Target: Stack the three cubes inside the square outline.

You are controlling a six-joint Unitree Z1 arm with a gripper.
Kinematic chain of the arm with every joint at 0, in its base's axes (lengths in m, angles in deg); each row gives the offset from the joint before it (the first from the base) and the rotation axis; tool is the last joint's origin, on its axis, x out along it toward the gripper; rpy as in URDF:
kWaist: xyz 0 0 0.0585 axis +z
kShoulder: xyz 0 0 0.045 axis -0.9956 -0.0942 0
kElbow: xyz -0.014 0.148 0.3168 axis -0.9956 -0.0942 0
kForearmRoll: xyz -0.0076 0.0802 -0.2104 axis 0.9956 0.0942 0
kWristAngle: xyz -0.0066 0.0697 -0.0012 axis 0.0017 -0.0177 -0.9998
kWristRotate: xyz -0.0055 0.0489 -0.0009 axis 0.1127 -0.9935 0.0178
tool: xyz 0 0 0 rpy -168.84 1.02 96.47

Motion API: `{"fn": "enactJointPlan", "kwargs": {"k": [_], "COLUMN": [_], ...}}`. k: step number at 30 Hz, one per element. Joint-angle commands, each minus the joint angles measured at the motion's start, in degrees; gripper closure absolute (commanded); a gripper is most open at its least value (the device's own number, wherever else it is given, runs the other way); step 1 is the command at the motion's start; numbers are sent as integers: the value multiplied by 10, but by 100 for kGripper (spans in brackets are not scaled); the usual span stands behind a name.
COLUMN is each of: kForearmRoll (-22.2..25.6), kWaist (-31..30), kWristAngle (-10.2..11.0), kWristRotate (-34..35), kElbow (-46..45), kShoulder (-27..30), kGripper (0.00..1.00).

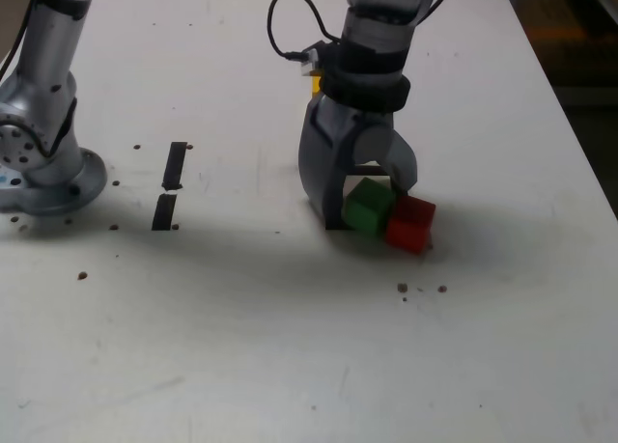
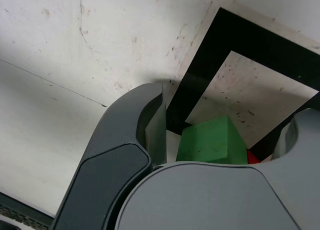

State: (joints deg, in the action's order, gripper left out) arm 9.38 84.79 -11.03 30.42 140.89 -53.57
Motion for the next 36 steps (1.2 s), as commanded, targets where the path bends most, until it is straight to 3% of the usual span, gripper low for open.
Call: {"fn": "enactJointPlan", "kwargs": {"k": [1, 11, 19, 24, 32, 36], "kForearmRoll": [-2, -24, -32, -7, 74, 88], "kWaist": [-2, -8, -8, -8, -4, 7], "kWristAngle": [-3, 3, 24, 41, 76, 80], "kWristRotate": [0, 0, 0, 0, -13, -50], "kElbow": [4, -10, -23, -26, -36, -59], "kShoulder": [-3, -2, 11, 36, 107, 137], "kGripper": [21, 49, 74, 76, 75, 75]}}
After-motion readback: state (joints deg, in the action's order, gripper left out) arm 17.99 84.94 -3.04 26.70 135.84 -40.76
